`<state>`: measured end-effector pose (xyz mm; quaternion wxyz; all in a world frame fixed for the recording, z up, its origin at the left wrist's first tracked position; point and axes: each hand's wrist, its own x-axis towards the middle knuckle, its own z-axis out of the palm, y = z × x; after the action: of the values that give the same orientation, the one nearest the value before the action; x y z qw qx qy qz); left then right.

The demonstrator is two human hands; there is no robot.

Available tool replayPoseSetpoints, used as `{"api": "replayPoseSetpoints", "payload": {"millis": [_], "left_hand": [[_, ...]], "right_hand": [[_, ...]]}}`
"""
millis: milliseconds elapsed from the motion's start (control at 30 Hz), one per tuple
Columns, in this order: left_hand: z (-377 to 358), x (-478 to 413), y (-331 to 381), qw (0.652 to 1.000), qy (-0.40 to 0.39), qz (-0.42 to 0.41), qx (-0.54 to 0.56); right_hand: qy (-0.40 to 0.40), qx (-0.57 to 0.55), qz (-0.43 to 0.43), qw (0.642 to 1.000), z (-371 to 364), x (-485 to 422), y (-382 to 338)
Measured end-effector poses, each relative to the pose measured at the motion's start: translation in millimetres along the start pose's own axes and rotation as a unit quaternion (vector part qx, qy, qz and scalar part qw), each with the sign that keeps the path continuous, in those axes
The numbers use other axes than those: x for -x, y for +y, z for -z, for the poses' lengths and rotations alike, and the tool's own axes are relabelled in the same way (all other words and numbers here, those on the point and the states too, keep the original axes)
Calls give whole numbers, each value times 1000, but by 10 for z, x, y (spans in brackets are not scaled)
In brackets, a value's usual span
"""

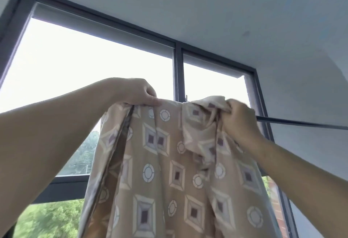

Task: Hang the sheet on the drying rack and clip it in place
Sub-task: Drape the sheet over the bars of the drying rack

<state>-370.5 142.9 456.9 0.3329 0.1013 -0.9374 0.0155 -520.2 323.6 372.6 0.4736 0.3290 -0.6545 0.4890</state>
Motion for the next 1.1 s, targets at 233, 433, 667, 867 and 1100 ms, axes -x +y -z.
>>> {"api": "replayPoseSetpoints", "payload": {"millis": [233, 433, 667, 867, 1100], "left_hand": [[247, -348, 67, 884, 428, 91, 164], [266, -766, 34, 940, 289, 168, -63], [-139, -673, -27, 944, -115, 249, -183], [-311, -677, 170, 947, 76, 160, -269], [-532, -498, 349, 965, 2, 65, -255]], "right_hand": [[203, -255, -114, 939, 33, -1310, -505], [-63, -77, 60, 993, -444, -1467, -401], [-494, 52, -79, 864, -645, -1076, -112], [-339, 153, 102, 923, -887, -973, -14], [-185, -24, 86, 979, -624, -409, 311]]}}
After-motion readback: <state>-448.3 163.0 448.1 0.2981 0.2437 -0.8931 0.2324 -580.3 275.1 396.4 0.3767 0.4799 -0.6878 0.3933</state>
